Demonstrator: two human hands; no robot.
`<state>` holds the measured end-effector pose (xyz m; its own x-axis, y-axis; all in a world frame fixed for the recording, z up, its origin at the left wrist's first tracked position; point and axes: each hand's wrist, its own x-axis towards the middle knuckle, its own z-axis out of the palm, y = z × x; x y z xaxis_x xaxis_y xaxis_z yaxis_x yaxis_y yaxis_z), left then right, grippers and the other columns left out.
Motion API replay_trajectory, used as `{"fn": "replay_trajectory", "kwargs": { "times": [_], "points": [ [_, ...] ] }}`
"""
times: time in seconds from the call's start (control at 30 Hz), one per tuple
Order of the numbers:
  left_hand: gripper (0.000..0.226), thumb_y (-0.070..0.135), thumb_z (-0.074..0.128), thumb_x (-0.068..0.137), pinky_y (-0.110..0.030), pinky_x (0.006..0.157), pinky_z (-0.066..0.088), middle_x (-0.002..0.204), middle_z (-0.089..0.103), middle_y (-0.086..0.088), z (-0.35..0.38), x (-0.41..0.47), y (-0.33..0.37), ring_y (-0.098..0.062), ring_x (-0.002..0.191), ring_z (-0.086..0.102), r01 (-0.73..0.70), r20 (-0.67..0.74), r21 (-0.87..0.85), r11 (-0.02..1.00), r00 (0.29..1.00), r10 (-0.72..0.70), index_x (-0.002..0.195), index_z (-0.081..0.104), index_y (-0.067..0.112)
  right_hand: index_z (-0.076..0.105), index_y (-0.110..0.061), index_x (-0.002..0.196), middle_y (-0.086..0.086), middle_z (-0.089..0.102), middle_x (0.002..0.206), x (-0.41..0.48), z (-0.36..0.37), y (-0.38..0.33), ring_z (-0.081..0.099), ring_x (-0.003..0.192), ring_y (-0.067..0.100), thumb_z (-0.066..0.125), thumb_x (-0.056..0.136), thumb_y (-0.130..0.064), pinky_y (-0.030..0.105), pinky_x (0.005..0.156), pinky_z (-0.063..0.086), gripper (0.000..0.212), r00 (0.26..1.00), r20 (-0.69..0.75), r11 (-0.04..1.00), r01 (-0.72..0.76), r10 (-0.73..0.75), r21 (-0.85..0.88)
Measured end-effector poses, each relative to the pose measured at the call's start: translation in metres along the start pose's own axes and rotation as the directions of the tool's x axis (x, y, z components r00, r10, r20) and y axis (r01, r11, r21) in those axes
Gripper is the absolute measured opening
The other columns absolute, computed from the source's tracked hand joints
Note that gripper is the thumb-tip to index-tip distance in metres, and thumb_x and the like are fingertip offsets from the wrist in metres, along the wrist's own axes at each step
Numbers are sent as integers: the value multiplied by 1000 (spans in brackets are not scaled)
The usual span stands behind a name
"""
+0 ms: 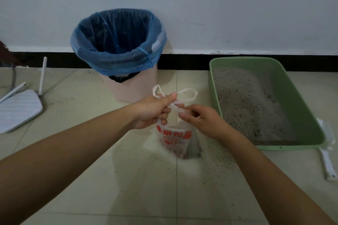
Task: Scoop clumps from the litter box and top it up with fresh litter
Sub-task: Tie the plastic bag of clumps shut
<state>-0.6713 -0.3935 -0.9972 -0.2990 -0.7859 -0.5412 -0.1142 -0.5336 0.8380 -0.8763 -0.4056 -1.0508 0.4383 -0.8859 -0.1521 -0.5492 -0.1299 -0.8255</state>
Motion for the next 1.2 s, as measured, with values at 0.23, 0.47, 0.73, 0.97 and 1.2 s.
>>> {"fn": "replay_trajectory", "kwargs": {
  "times": [0.23,0.47,0.73,0.97,1.2],
  "points": [
    [44,44,53,96,-27,67,36,63,28,4,3,-5,6,-10,57,27,12,99,46,999,995,-17,117,70,9,72,-20,110,-5,68,88,2,-16,-27,58,69,6,60,85,-50,22,66,50,41,976,-185,818,16,111,575],
    [41,22,64,90,-20,66,51,93,72,-11,-8,-2,4,-7,62,54,-39,8,-342,939,999,45,122,60,-3,76,-12,95,1,73,75,2,-29,-36,65,68,8,74,86,-21,21,64,54,13,942,-320,794,117,101,596],
    [7,0,68,84,-30,76,51,87,75,-5,-9,-8,5,-24,76,66,-186,-150,156,970,966,210,90,66,4,78,-11,96,2,73,80,-14,-10,-26,61,69,7,75,85,-27,20,64,48,20,933,307,913,-280,186,297],
    [16,10,76,81,-35,76,57,71,66,-8,-16,-15,17,-17,67,64,-228,-144,455,861,935,324,84,61,4,56,-24,126,-4,53,125,7,16,-6,52,112,14,72,86,-25,31,89,49,44,974,2,951,-222,227,215],
    [15,12,77,81,-24,64,55,70,69,0,-27,-10,9,-8,64,65,-171,-243,686,707,862,444,77,62,14,72,-23,102,-1,72,97,15,33,-8,67,89,18,59,96,-26,34,83,52,14,982,95,914,-189,166,360]
  ]
}}
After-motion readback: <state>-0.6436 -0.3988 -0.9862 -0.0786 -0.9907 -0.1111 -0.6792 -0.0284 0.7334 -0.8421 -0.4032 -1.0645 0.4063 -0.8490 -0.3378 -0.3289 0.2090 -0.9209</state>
